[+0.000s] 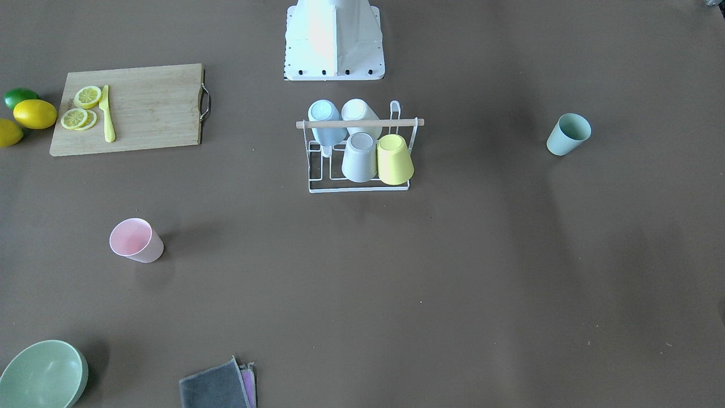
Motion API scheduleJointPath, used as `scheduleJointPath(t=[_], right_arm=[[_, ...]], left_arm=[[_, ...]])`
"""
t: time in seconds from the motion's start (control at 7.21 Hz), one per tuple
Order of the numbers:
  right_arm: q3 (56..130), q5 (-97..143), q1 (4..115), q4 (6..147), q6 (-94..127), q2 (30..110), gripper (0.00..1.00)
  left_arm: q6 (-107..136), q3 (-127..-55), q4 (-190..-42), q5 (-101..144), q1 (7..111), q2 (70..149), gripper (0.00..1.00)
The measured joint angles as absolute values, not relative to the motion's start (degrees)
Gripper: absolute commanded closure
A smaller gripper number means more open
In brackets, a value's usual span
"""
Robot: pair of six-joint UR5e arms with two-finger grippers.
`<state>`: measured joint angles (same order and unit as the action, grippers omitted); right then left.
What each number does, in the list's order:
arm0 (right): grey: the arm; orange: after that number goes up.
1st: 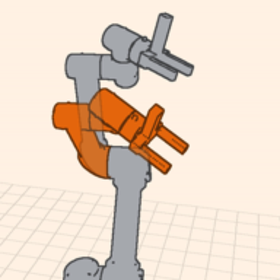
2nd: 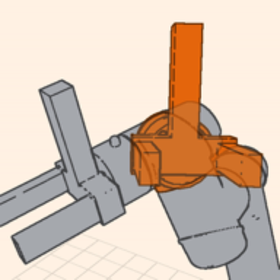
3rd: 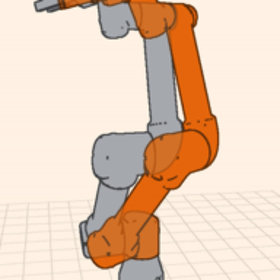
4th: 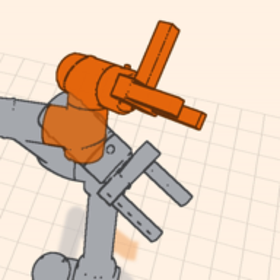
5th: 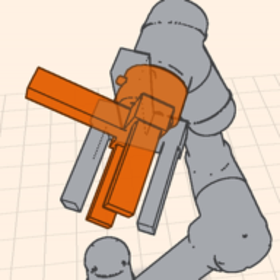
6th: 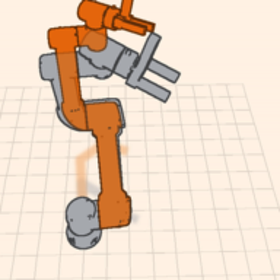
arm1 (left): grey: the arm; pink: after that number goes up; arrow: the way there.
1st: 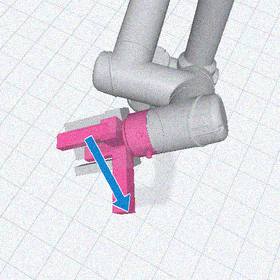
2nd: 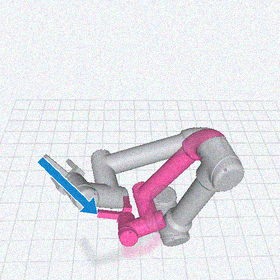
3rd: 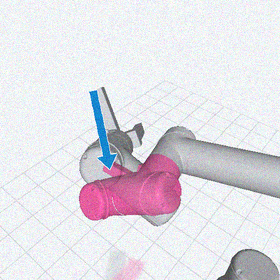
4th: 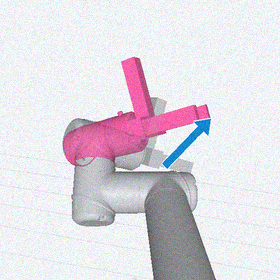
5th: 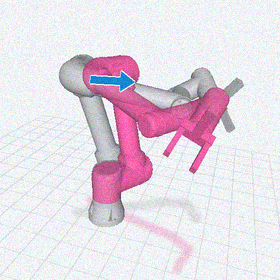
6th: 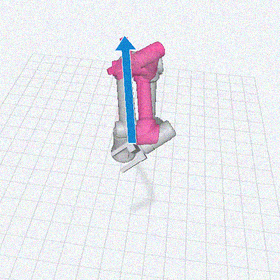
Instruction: Place cup on cup holder
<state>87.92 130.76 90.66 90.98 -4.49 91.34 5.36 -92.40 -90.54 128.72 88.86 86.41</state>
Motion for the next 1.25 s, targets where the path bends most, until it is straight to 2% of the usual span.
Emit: scheduleJointPath(t=[1.25], right_arm=[[88.01, 130.95, 90.62, 91.06, -4.39, 90.97, 0.00]], left_arm=[[5.28, -88.57, -92.84, 128.32, 88.86, 89.02, 0.02]])
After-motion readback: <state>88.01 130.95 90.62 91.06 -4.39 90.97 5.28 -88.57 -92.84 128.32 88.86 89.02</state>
